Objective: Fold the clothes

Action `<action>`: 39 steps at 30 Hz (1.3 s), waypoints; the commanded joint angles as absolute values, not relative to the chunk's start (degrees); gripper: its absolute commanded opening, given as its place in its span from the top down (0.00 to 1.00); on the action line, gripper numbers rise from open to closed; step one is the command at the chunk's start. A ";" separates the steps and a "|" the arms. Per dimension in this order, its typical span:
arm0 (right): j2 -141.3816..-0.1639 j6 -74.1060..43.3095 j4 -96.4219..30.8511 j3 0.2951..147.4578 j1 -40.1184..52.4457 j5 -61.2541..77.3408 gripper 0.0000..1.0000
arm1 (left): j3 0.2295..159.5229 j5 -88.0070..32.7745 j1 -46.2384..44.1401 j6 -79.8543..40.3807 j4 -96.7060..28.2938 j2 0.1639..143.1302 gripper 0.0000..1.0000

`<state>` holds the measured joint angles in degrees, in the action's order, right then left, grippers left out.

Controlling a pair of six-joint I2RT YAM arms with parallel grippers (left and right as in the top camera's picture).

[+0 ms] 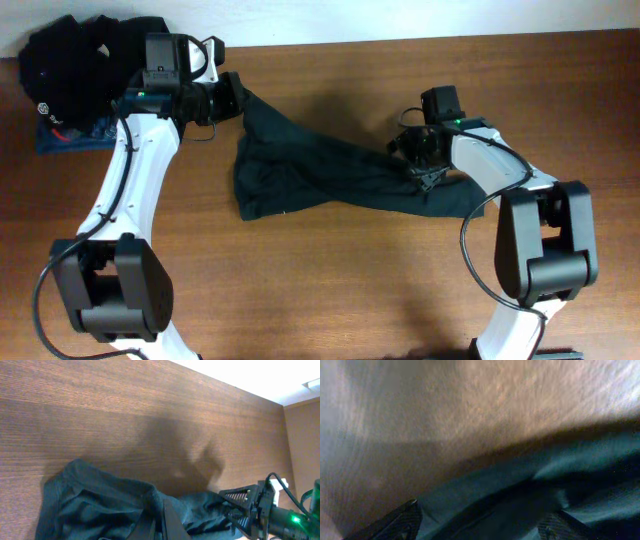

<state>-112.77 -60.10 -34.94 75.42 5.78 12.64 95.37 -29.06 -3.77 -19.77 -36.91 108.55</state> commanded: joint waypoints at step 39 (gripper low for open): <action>-110.98 -52.53 -36.16 76.18 0.16 25.69 0.29 | 96.66 -27.14 -3.53 -19.88 -36.95 106.80 0.99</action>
